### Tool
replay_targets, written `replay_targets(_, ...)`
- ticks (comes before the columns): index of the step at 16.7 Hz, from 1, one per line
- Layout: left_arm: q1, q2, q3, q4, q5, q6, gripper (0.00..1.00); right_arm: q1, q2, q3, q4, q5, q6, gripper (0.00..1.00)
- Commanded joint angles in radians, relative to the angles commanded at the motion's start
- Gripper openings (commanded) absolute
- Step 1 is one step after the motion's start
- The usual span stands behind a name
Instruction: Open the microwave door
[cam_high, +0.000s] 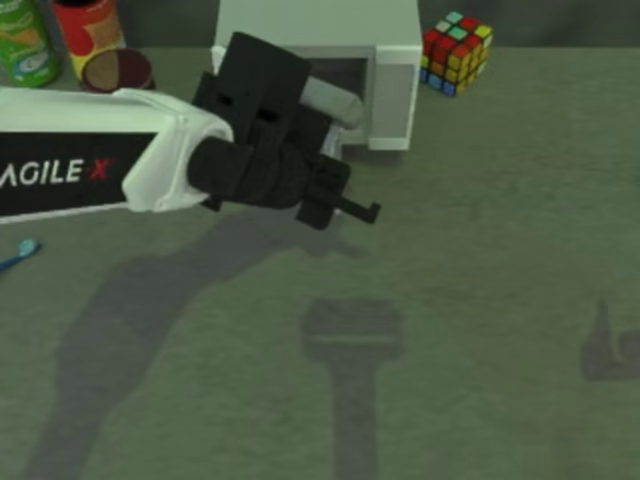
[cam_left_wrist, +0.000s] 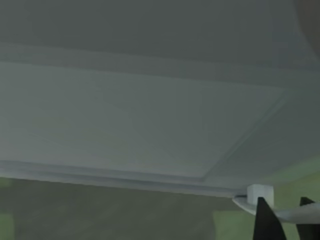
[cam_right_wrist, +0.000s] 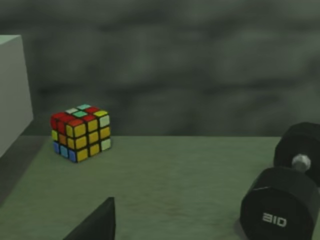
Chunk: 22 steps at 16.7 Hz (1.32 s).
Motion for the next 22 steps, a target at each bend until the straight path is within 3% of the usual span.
replay_targets(18, 0.0, 0.0, 0.0, 0.0, 0.0, 0.0, 0.0, 0.0, 0.0, 0.0, 0.0, 0.0, 0.0, 1.0)
replay_targets(22, 0.002, -0.006, -0.011, -0.001, 0.021, 0.015, 0.0, 0.0, 0.0, 0.0, 0.0, 0.0, 0.0, 1.0)
